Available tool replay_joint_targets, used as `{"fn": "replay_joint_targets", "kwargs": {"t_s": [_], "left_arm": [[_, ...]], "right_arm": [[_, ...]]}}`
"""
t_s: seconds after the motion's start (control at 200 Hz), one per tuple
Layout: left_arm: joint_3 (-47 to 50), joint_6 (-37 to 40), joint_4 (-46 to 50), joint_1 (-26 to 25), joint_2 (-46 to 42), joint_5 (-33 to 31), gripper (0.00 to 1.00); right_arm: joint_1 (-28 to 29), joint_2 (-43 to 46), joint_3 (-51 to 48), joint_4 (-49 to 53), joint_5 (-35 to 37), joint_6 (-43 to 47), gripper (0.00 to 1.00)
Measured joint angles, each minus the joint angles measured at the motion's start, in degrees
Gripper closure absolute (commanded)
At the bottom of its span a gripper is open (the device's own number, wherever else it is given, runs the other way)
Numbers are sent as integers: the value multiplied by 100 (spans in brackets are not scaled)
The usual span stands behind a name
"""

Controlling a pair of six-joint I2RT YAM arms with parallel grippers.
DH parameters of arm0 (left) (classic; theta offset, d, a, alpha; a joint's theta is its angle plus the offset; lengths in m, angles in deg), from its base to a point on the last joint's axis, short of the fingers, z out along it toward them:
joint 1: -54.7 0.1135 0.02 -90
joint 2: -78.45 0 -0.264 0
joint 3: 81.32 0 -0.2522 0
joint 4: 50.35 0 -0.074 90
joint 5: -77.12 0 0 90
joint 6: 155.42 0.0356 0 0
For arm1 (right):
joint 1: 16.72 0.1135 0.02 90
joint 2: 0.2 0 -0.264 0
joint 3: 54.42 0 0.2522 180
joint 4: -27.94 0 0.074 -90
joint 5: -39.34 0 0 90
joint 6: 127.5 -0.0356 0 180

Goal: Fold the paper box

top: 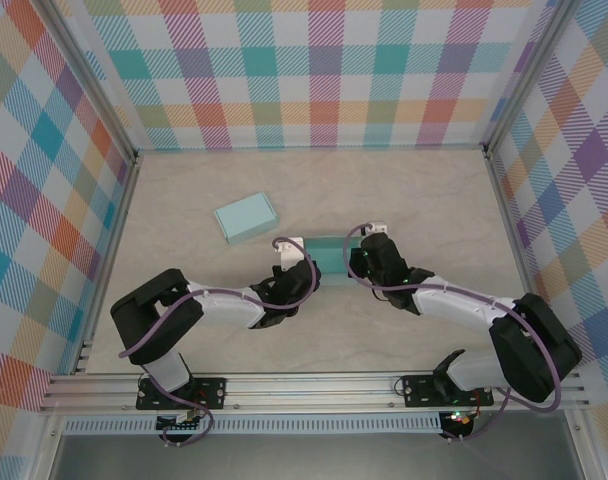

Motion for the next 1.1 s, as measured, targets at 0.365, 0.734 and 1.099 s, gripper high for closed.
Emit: {"fn": "replay_joint_targets", "kwargs": {"t_s": [0.365, 0.734, 1.099], "left_arm": [[258, -249, -162, -125, -74, -39, 100], [612, -352, 120, -492, -398, 15, 69], [885, -385, 833, -1095, -1386, -157, 24]], "right_arm": [[151, 157, -284, -269, 162, 0, 98], [396, 170, -802, -1025, 339, -136, 98], [463, -79, -918, -1486, 402, -330, 97]]}}
